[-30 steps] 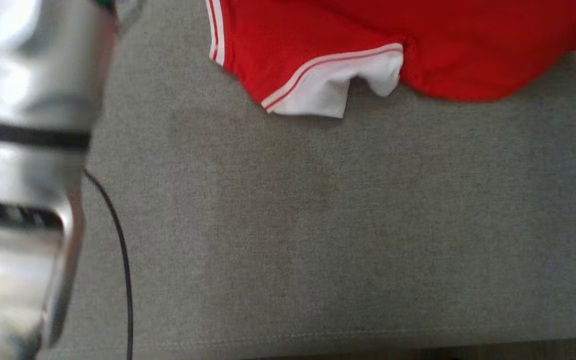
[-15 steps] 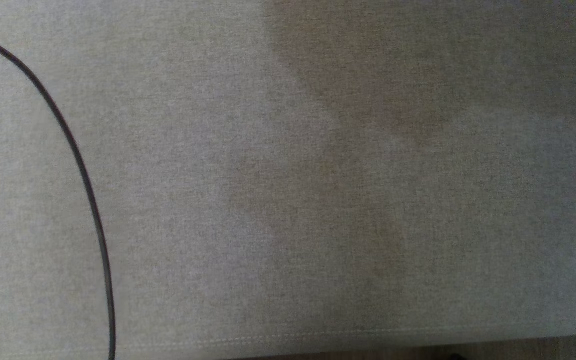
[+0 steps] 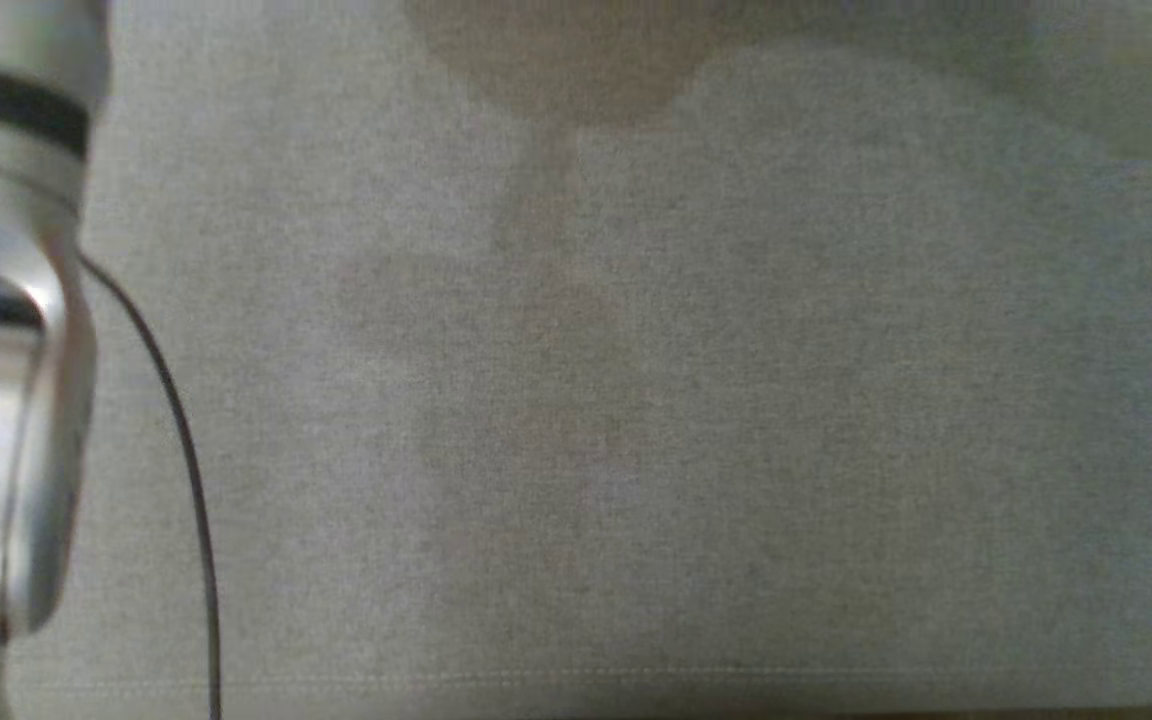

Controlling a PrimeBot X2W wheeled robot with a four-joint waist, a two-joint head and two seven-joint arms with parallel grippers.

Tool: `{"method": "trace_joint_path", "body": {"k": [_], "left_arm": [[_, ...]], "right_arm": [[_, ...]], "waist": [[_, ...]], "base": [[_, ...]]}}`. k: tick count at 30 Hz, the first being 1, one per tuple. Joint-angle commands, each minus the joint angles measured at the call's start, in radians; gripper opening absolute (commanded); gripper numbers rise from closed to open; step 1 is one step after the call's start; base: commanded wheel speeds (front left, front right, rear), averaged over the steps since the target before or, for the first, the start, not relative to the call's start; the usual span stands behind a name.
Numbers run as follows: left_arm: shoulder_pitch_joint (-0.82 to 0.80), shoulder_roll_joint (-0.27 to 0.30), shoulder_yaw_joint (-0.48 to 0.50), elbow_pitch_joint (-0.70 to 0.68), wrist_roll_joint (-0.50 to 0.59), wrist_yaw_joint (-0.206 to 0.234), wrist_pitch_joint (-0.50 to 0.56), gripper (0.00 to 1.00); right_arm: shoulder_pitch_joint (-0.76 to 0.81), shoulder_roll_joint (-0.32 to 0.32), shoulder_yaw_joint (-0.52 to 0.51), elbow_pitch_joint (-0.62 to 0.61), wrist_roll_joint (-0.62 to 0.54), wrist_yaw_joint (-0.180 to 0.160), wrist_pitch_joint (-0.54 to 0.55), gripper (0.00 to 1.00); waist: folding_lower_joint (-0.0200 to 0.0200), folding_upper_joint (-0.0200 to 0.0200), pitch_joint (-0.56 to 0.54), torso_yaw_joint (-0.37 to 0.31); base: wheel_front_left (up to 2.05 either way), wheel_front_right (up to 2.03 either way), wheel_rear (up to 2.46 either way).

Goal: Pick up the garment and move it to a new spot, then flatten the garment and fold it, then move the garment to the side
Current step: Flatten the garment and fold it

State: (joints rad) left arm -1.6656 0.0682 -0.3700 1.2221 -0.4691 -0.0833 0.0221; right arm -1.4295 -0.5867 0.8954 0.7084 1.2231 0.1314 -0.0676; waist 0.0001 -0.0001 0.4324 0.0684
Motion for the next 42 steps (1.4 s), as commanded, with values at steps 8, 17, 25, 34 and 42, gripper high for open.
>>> {"method": "trace_joint_path", "body": {"k": [8,17,25,34,42], "left_arm": [[0.216,0.097,-0.104,0.004,-0.012,-0.046,0.18,0.0],[0.576,0.337,-0.384,-0.458,-0.311,-0.047,0.724,0.0],[0.831,0.603,-0.423,-0.931,-0.568,0.006,1.145,0.0],[1.014,0.749,-0.428,-1.338,-0.711,0.207,1.351,0.0],[1.069,0.813,-0.405,-1.471,-0.759,0.291,1.386,0.0]], "right_arm": [[0.274,-0.035,0.177,-0.128,0.152,-0.001,0.092,0.0],[0.471,-0.129,0.329,-0.192,0.281,-0.001,0.361,0.0],[0.591,-0.209,0.372,-0.254,0.272,-0.001,0.528,0.0],[0.686,-0.333,0.382,-0.326,0.317,-0.001,0.844,0.0],[0.677,-0.416,0.378,-0.412,0.334,-0.001,0.978,0.0]], "waist": [[-0.0001,0.0001,-0.216,-0.035],[-0.0001,0.0001,-0.376,-0.048],[-0.0001,0.0001,-0.423,-0.033],[-0.0001,0.0001,-0.434,-0.025],[-0.0001,0.0001,-0.414,-0.044]], "base": [[0.0,0.0,0.0],[0.0,0.0,0.0],[0.0,0.0,0.0],[0.0,0.0,0.0],[0.0,0.0,0.0]]}}
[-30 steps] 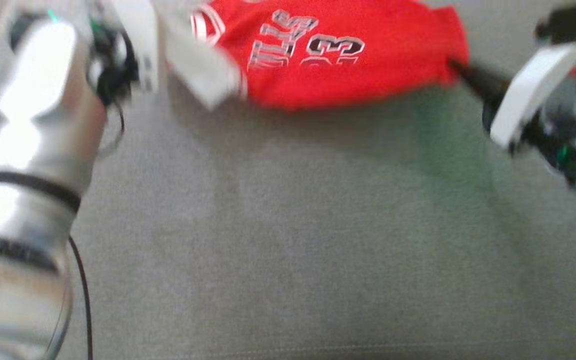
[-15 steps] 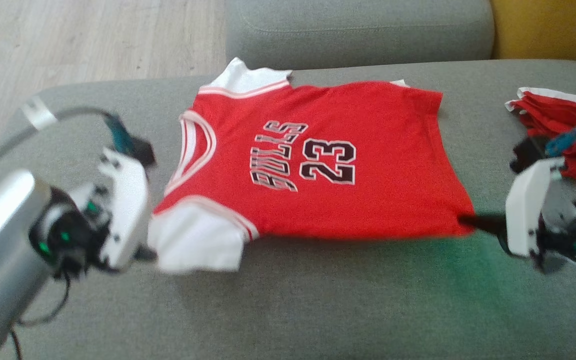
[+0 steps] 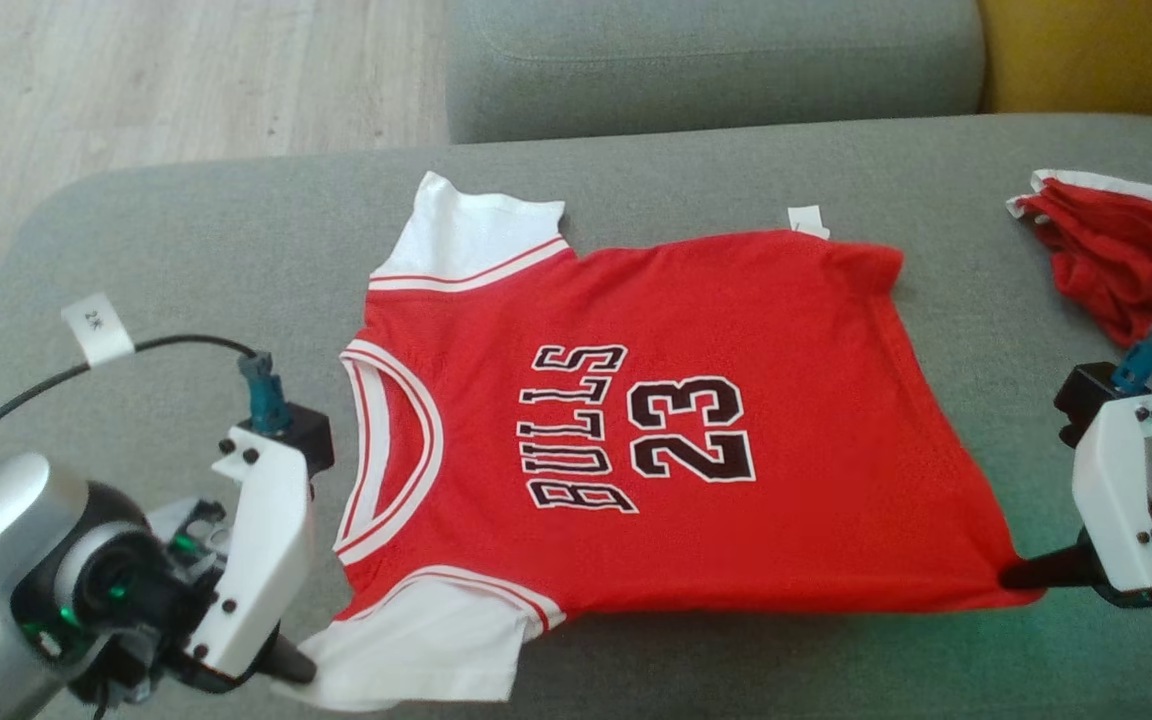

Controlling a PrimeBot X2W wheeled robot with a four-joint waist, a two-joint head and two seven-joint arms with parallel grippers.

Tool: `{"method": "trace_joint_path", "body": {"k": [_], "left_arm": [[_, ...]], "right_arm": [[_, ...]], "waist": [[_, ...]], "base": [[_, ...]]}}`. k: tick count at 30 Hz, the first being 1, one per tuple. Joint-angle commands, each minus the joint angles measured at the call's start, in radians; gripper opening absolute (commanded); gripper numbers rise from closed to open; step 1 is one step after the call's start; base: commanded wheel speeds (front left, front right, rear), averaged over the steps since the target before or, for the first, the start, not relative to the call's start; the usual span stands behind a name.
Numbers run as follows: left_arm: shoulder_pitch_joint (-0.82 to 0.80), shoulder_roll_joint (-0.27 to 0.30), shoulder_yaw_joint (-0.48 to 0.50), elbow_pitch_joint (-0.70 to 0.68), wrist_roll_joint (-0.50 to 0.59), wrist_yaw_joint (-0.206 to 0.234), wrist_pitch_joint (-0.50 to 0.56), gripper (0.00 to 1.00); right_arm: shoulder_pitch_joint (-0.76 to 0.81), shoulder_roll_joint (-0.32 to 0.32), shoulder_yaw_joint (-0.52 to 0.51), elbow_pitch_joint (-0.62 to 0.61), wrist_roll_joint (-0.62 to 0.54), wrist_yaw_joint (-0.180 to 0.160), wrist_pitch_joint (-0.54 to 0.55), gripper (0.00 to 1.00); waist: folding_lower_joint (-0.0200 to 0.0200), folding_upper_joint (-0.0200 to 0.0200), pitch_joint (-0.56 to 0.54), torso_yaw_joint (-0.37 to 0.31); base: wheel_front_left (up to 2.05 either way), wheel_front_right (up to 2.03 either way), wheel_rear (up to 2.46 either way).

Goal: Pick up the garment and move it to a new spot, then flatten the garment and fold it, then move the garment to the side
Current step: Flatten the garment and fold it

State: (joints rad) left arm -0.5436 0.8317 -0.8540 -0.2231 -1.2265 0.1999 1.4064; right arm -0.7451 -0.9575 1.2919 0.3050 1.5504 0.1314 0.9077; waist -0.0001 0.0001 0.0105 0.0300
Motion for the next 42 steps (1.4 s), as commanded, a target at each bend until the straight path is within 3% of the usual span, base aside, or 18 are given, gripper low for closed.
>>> {"method": "trace_joint_path", "body": {"k": [1,6,15,24,33,39,40,41,42], "left_arm": [[-0.054,0.048,0.083,-0.031,-0.005,0.013,0.002,0.0],[-0.105,0.021,0.105,-0.005,0.002,0.029,-0.004,0.0],[-0.276,-0.105,0.11,0.199,0.07,0.021,-0.033,0.0],[-0.362,-0.227,0.12,0.411,0.109,-0.004,-0.135,0.0],[-0.423,-0.26,0.102,0.588,0.162,-0.024,-0.18,0.0],[-0.427,-0.283,0.107,0.644,0.159,-0.04,-0.212,0.0],[-0.426,-0.291,0.109,0.654,0.157,-0.041,-0.22,0.0],[-0.426,-0.299,0.113,0.664,0.159,-0.044,-0.239,0.0],[-0.426,-0.308,0.118,0.676,0.16,-0.045,-0.261,0.17]], "right_arm": [[-0.014,-0.047,-0.023,-0.01,0.008,-0.001,0.007,0.0],[-0.052,-0.019,-0.063,0.021,0.05,-0.001,0.0,0.0],[-0.167,0.108,-0.111,0.172,0.083,-0.001,-0.003,0.0],[-0.213,0.201,-0.121,0.32,0.093,-0.001,-0.019,0.0],[-0.258,0.284,-0.119,0.505,0.088,-0.001,-0.027,0.0],[-0.27,0.326,-0.131,0.53,0.096,-0.001,-0.044,0.0],[-0.272,0.332,-0.133,0.531,0.094,-0.001,-0.053,0.2],[-0.274,0.339,-0.136,0.532,0.093,-0.001,-0.064,0.49],[-0.277,0.346,-0.139,0.534,0.092,-0.001,-0.073,1.0]], "waist": [[0.0001,-0.0001,0.014,-0.008],[0.0001,-0.0001,0.056,-0.018],[0.0001,-0.0001,0.138,-0.04],[0.0001,-0.0001,0.175,-0.048],[0.0001,-0.0001,0.197,-0.062],[0.0001,-0.0001,0.196,-0.069],[0.0001,-0.0001,0.195,-0.07],[0.0001,-0.0001,0.195,-0.072],[0.0001,-0.0001,0.195,-0.073]], "base": [[0.0,0.0,0.0],[0.0,0.0,0.0],[0.0,0.0,0.0],[0.0,0.0,0.0],[0.0,0.0,0.0],[0.0,0.0,0.0],[0.0,0.0,0.0],[0.0,0.0,0.0],[0.0,0.0,0.0]]}}
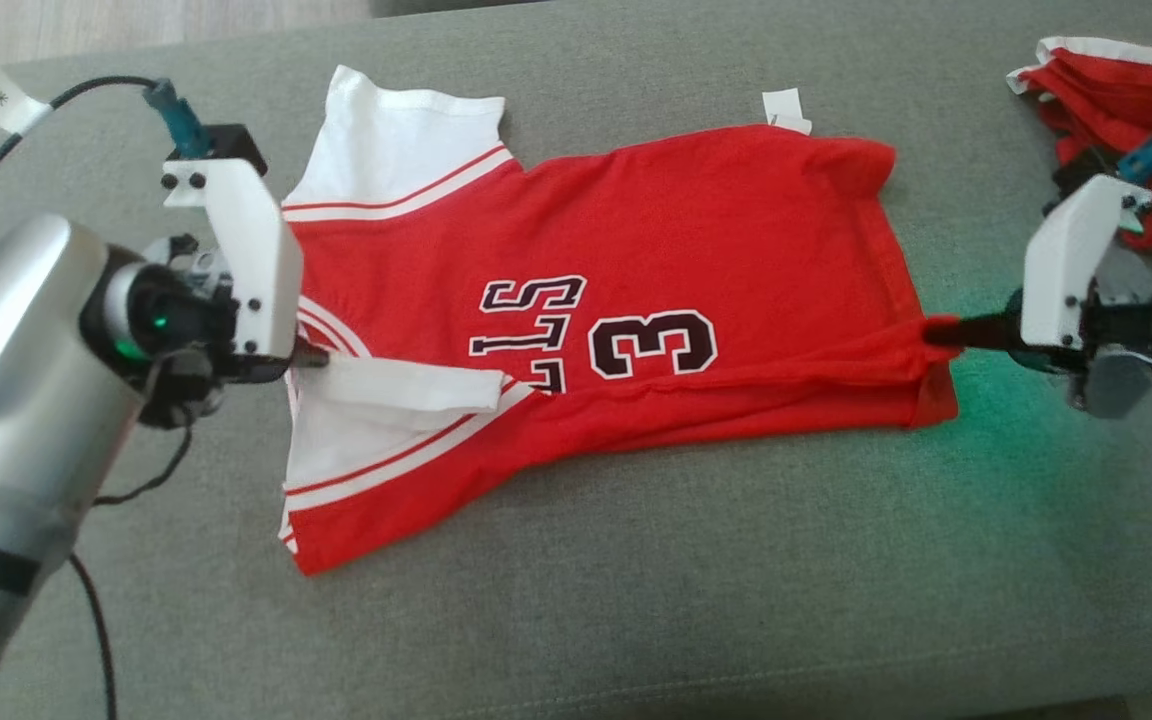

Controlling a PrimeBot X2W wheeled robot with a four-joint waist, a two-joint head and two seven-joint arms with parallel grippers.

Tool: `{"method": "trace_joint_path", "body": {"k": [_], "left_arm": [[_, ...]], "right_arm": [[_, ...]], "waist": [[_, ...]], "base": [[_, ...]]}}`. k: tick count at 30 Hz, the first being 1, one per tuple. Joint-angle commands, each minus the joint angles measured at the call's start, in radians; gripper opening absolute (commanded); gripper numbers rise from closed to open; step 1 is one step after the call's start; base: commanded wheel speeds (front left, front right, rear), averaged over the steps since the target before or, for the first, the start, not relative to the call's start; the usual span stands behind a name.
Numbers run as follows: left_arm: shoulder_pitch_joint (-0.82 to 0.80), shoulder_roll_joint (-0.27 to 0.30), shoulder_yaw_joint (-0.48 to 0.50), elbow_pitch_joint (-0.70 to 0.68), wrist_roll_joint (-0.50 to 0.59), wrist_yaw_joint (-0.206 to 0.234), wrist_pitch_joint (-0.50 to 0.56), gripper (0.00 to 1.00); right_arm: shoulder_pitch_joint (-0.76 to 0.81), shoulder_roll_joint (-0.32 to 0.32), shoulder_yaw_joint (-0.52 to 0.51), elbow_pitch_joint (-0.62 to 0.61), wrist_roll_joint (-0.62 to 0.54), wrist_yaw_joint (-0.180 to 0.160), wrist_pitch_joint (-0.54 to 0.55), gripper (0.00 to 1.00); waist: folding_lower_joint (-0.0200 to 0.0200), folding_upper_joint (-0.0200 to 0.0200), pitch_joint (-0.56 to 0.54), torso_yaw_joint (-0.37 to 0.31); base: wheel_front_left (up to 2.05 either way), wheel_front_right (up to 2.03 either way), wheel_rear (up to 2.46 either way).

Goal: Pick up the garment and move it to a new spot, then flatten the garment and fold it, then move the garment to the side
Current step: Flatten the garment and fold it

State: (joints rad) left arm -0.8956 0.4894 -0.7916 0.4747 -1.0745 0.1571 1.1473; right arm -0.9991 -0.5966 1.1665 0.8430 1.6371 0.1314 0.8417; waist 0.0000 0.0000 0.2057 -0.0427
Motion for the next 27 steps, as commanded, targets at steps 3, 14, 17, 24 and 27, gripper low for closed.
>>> {"method": "trace_joint_path", "body": {"k": [3,14,17,24,27], "left_arm": [[-0.07,0.014,0.056,0.021,0.013,-0.017,-0.043,1.0],[-0.056,-0.006,0.068,0.086,0.168,-0.106,-0.497,1.0],[-0.01,-0.025,0.106,0.067,0.198,-0.077,-0.699,1.0],[0.153,-0.037,0.156,-0.074,0.267,0.0,-1.066,1.0],[0.253,-0.027,0.179,-0.17,0.313,0.072,-1.217,1.0]], "right_arm": [[-0.028,0.003,-0.017,0.006,-0.003,-0.001,-0.034,1.0],[0.057,-0.063,-0.088,-0.21,-0.125,-0.001,-0.535,1.0],[0.123,-0.098,-0.125,-0.293,-0.158,-0.001,-0.737,1.0],[0.262,-0.145,-0.187,-0.35,-0.265,-0.001,-1.077,1.0],[0.321,-0.133,-0.317,-0.344,-0.386,-0.001,-1.102,1.0]], "waist": [[0.0,0.0,-0.009,-0.005],[0.0,0.0,-0.115,0.01],[0.0,0.0,-0.15,0.015],[0.0,0.0,-0.212,0.023],[0.0,0.0,-0.218,0.024]], "base": [[0.0,0.0,0.0],[0.0,0.0,0.0],[0.0,0.0,0.0],[0.0,0.0,0.0],[0.0,0.0,0.0]]}}
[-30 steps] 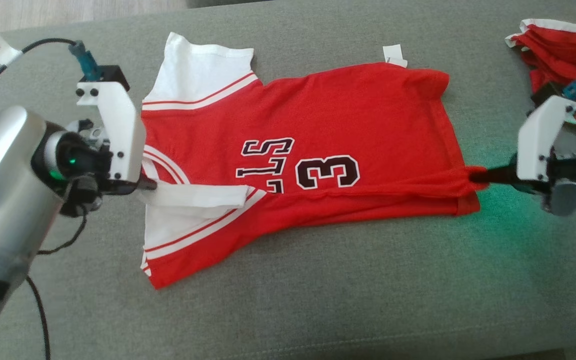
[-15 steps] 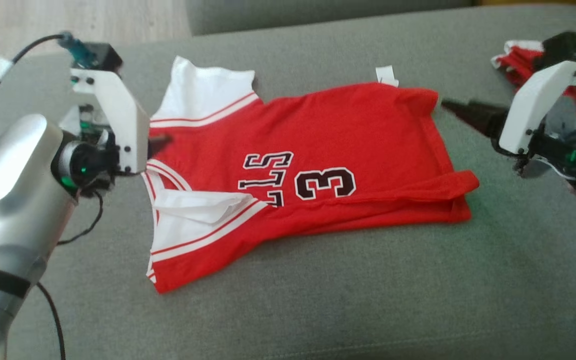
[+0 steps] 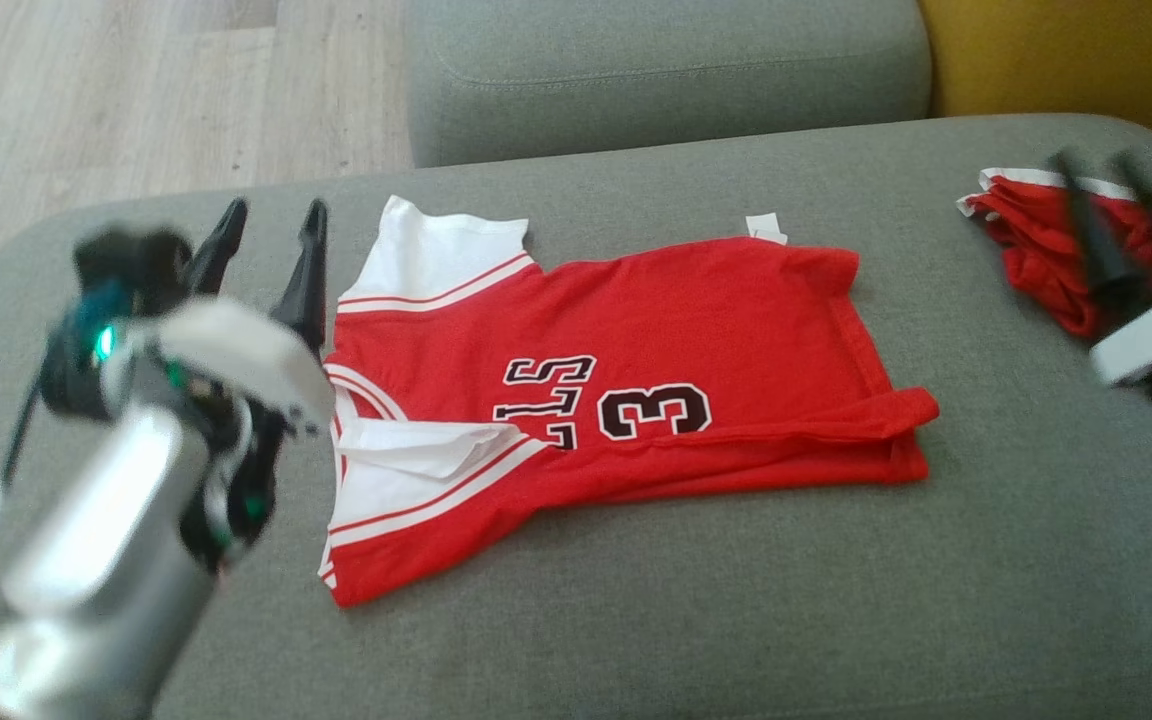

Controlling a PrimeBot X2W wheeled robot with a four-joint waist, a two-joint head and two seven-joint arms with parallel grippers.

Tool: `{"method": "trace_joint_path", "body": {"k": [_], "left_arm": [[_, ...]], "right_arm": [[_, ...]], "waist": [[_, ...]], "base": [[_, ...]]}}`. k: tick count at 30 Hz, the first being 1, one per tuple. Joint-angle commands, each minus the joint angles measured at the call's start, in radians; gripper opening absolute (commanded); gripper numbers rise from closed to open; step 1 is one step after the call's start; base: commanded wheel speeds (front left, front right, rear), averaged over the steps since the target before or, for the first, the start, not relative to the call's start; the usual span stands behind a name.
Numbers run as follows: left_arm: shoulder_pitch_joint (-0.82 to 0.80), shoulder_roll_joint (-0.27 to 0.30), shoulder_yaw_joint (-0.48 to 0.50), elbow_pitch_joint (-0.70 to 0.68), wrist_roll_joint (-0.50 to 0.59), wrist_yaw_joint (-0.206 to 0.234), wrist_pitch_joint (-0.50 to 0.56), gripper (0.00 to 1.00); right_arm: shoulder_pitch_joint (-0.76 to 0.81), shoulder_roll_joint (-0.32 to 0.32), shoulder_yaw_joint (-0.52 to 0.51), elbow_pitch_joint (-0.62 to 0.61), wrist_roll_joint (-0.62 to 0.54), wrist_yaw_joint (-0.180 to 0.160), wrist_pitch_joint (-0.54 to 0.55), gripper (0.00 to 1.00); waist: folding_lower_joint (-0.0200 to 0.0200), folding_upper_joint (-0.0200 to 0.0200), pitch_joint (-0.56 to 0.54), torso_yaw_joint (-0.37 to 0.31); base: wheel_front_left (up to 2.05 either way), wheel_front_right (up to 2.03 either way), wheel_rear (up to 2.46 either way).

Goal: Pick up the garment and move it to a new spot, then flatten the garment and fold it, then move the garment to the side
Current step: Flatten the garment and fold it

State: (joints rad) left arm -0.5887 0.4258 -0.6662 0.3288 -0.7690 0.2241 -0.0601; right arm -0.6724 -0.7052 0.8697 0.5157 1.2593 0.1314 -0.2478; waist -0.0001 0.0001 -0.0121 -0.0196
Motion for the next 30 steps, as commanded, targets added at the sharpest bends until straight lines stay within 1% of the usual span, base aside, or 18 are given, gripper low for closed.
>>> {"method": "trace_joint_path", "body": {"k": [1,3,6,7,10,12,16,19,21,26,30], "left_arm": [[-0.016,0.035,0.064,-0.056,0.016,0.032,-0.057,1.0],[0.064,0.027,0.087,-0.116,0.028,0.088,-0.138,1.0],[0.163,0.017,0.109,-0.196,0.082,0.157,-0.19,1.0],[0.223,0.017,0.105,-0.233,0.138,0.182,-0.198,1.0],[0.313,0.002,0.128,-0.279,0.2,0.21,-0.201,1.0],[0.378,-0.014,0.146,-0.297,0.231,0.213,-0.201,1.0],[0.469,-0.058,0.185,-0.29,0.264,0.198,-0.201,1.0],[0.49,-0.091,0.199,-0.269,0.277,0.165,-0.201,1.0],[0.496,-0.108,0.191,-0.219,0.244,0.135,-0.189,1.0],[0.462,-0.115,0.16,-0.122,0.198,0.102,-0.056,1.0],[0.431,-0.118,0.128,-0.086,0.18,0.085,0.044,1.0]], "right_arm": [[0.028,-0.005,-0.102,-0.024,-0.06,-0.001,-0.013,1.0],[0.127,0.039,-0.255,-0.045,-0.187,-0.001,-0.013,1.0],[0.287,0.135,-0.468,-0.115,-0.367,-0.001,-0.014,1.0],[0.391,0.203,-0.574,-0.169,-0.476,-0.001,-0.014,1.0],[0.513,0.283,-0.663,-0.239,-0.611,-0.001,-0.014,1.0],[0.571,0.322,-0.706,-0.267,-0.675,-0.001,-0.014,1.0],[0.641,0.379,-0.758,-0.277,-0.742,-0.001,-0.013,1.0],[0.648,0.396,-0.762,-0.255,-0.759,-0.001,0.027,1.0],[0.632,0.399,-0.75,-0.235,-0.758,-0.001,0.067,1.0],[0.55,0.393,-0.696,-0.115,-0.72,-0.001,0.2,1.0],[0.471,0.382,-0.653,-0.003,-0.713,-0.001,0.294,1.0]], "waist": [[0.0001,-0.0001,-0.003,0.001],[0.0001,-0.0001,-0.005,0.004],[0.0001,-0.0001,-0.002,0.008],[0.0001,-0.0001,-0.001,0.013],[0.0001,-0.0001,0.003,0.015],[0.0001,-0.0001,0.008,0.016],[0.0001,-0.0001,0.026,0.022],[0.0001,-0.0001,0.039,0.029],[0.0001,-0.0001,0.047,0.029],[0.0001,-0.0001,0.072,0.031],[0.0001,-0.0001,0.091,0.042]], "base": [[0.0,0.0,0.0],[0.0,0.0,0.0],[0.0,0.0,0.0],[0.0,0.0,0.0],[0.0,0.0,0.0],[0.0,0.0,0.0],[0.0,0.0,0.0],[0.0,0.0,0.0],[0.0,0.0,0.0],[0.0,0.0,0.0],[0.0,0.0,0.0]]}}
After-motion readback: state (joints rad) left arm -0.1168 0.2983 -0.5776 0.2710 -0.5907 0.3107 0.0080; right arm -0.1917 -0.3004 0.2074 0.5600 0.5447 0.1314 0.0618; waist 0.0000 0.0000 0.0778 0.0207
